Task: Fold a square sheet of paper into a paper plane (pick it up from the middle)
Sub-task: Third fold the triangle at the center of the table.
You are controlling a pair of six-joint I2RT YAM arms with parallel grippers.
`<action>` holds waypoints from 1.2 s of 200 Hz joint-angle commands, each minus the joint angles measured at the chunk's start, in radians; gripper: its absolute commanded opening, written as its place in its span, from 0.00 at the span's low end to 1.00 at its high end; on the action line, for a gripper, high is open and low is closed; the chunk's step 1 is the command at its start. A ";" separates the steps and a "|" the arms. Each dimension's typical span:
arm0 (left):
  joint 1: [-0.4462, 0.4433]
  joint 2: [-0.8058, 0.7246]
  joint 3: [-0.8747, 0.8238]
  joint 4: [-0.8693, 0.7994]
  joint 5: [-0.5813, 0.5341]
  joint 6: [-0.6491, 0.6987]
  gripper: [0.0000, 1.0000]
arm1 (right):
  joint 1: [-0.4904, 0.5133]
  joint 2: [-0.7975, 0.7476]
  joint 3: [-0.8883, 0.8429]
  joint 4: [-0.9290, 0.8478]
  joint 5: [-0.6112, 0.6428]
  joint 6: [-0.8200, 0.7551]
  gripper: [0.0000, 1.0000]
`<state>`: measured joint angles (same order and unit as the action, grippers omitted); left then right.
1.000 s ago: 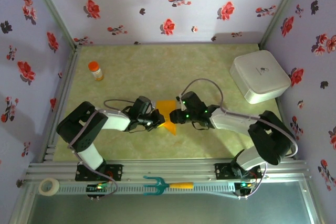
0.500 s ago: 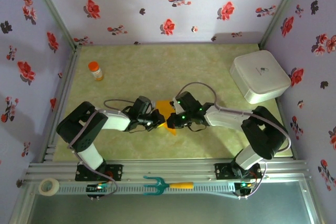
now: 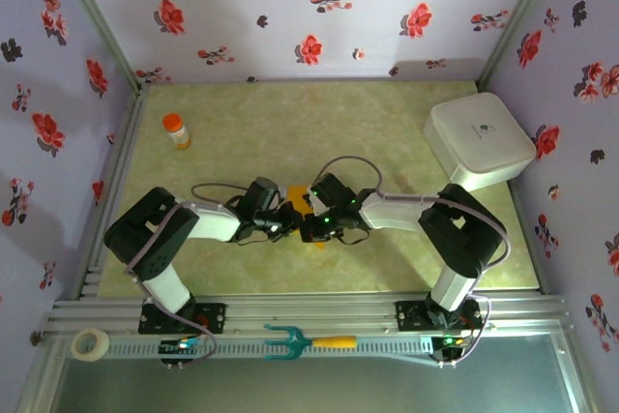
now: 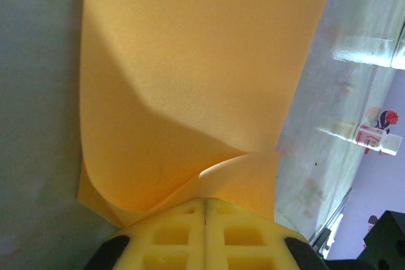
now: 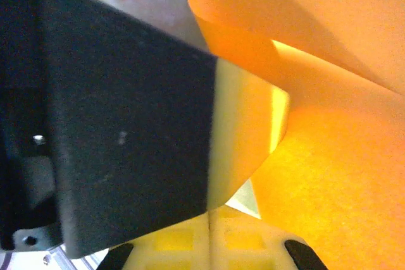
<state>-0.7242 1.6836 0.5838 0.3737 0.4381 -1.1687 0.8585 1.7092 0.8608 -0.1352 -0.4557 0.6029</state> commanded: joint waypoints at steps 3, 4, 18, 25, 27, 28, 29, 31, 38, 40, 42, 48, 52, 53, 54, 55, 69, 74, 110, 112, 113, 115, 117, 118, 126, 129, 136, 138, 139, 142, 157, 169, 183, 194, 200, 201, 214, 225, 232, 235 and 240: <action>-0.007 0.003 0.005 -0.031 -0.015 0.026 0.00 | 0.007 0.020 0.018 -0.032 0.031 0.001 0.03; -0.007 0.002 0.005 -0.030 -0.015 0.026 0.00 | 0.007 0.020 0.017 -0.032 0.031 0.000 0.03; -0.008 0.002 0.005 -0.032 -0.015 0.025 0.00 | 0.005 0.024 0.012 -0.035 0.034 -0.002 0.03; -0.008 0.003 0.005 -0.033 -0.015 0.026 0.00 | 0.003 0.026 0.009 -0.036 0.034 -0.002 0.03; -0.008 0.004 0.006 -0.034 -0.016 0.025 0.00 | 0.003 0.026 0.009 -0.036 0.033 -0.002 0.03; -0.008 0.003 0.006 -0.034 -0.015 0.026 0.00 | 0.003 0.026 0.008 -0.037 0.034 -0.002 0.03; -0.008 0.003 0.005 -0.034 -0.015 0.026 0.00 | 0.003 0.025 0.007 -0.037 0.034 -0.002 0.03; -0.008 0.002 0.005 -0.035 -0.015 0.026 0.00 | 0.002 0.024 0.006 -0.037 0.033 -0.002 0.03; -0.008 0.002 0.005 -0.035 -0.015 0.024 0.00 | 0.001 0.023 0.003 -0.035 0.033 -0.001 0.03; -0.008 0.002 0.006 -0.035 -0.015 0.024 0.00 | 0.000 0.022 0.001 -0.035 0.033 0.000 0.04; -0.008 0.002 0.005 -0.036 -0.016 0.024 0.00 | 0.000 0.021 -0.002 -0.033 0.034 0.000 0.04; -0.007 0.002 0.006 -0.035 -0.017 0.024 0.00 | -0.001 0.020 -0.007 -0.031 0.033 0.001 0.04; -0.008 0.002 0.006 -0.035 -0.016 0.024 0.00 | -0.001 0.019 -0.009 -0.030 0.030 0.001 0.04; -0.009 0.002 0.006 -0.035 -0.016 0.024 0.00 | -0.001 0.019 -0.009 -0.029 0.030 0.001 0.04; -0.008 0.005 0.005 -0.035 -0.016 0.024 0.00 | -0.001 0.018 -0.009 -0.029 0.030 0.002 0.04; -0.008 0.005 0.005 -0.035 -0.016 0.024 0.00 | -0.002 0.018 -0.009 -0.029 0.029 0.002 0.04; -0.008 0.007 0.007 -0.037 -0.015 0.024 0.00 | -0.004 0.017 -0.019 -0.029 0.024 0.003 0.04; -0.007 0.007 0.008 -0.037 -0.017 0.023 0.00 | -0.005 0.015 -0.025 -0.026 0.024 0.002 0.04; -0.007 0.007 0.008 -0.040 -0.017 0.024 0.00 | -0.022 0.008 -0.062 0.000 0.015 0.013 0.05; -0.007 0.008 0.008 -0.039 -0.017 0.023 0.00 | -0.022 0.007 -0.064 0.001 0.015 0.013 0.05; -0.007 0.008 0.007 -0.039 -0.017 0.024 0.00 | -0.022 0.007 -0.065 0.002 0.015 0.013 0.04; -0.007 0.007 0.007 -0.039 -0.016 0.024 0.00 | -0.024 0.006 -0.067 0.004 0.015 0.013 0.05; -0.007 0.007 0.007 -0.040 -0.017 0.024 0.00 | -0.024 0.005 -0.068 0.005 0.014 0.015 0.05; -0.007 0.007 0.007 -0.039 -0.016 0.024 0.00 | -0.024 0.005 -0.070 0.005 0.013 0.015 0.05; -0.008 0.008 0.008 -0.041 -0.018 0.024 0.00 | -0.025 0.003 -0.075 0.013 0.007 0.017 0.05; -0.007 0.008 0.007 -0.042 -0.019 0.024 0.00 | -0.027 0.001 -0.076 0.015 0.005 0.018 0.05; -0.008 0.008 0.009 -0.042 -0.019 0.024 0.00 | -0.027 -0.001 -0.081 0.019 0.003 0.021 0.05; -0.007 0.008 0.008 -0.043 -0.019 0.024 0.00 | -0.028 -0.002 -0.081 0.021 0.001 0.022 0.05; -0.007 0.008 0.008 -0.044 -0.018 0.024 0.00 | -0.028 -0.003 -0.082 0.022 0.001 0.022 0.05; -0.008 0.008 0.008 -0.044 -0.018 0.023 0.00 | -0.027 -0.003 -0.084 0.026 -0.003 0.023 0.05; -0.007 0.010 0.010 -0.048 -0.018 0.025 0.00 | -0.030 -0.011 -0.098 0.048 -0.022 0.033 0.05; -0.008 0.011 0.011 -0.048 -0.021 0.026 0.00 | -0.032 -0.016 -0.109 0.060 -0.031 0.042 0.06; -0.007 0.012 0.010 -0.048 -0.020 0.026 0.00 | -0.034 -0.023 -0.126 0.075 -0.040 0.051 0.06; -0.007 0.013 0.010 -0.050 -0.022 0.026 0.00 | -0.036 -0.028 -0.142 0.088 -0.047 0.058 0.07; -0.007 0.013 0.010 -0.052 -0.023 0.025 0.00 | -0.037 -0.034 -0.152 0.098 -0.051 0.065 0.07; -0.007 0.013 0.010 -0.052 -0.023 0.025 0.00 | -0.037 -0.035 -0.154 0.098 -0.051 0.066 0.07; -0.007 0.014 0.007 -0.052 -0.024 0.023 0.00 | -0.039 -0.043 -0.170 0.115 -0.055 0.076 0.07; -0.007 0.015 0.007 -0.052 -0.027 0.023 0.00 | -0.041 -0.051 -0.183 0.125 -0.056 0.082 0.08; -0.008 0.016 0.006 -0.053 -0.027 0.023 0.00 | -0.041 -0.055 -0.190 0.131 -0.058 0.083 0.08; -0.007 0.016 0.005 -0.053 -0.026 0.023 0.00 | -0.042 -0.056 -0.192 0.132 -0.060 0.085 0.08; -0.006 0.016 0.006 -0.053 -0.027 0.023 0.00 | -0.042 -0.059 -0.197 0.133 -0.062 0.084 0.08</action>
<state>-0.7250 1.6836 0.5838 0.3714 0.4381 -1.1687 0.8242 1.6703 0.7063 0.0242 -0.5022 0.6601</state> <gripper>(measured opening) 0.060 0.081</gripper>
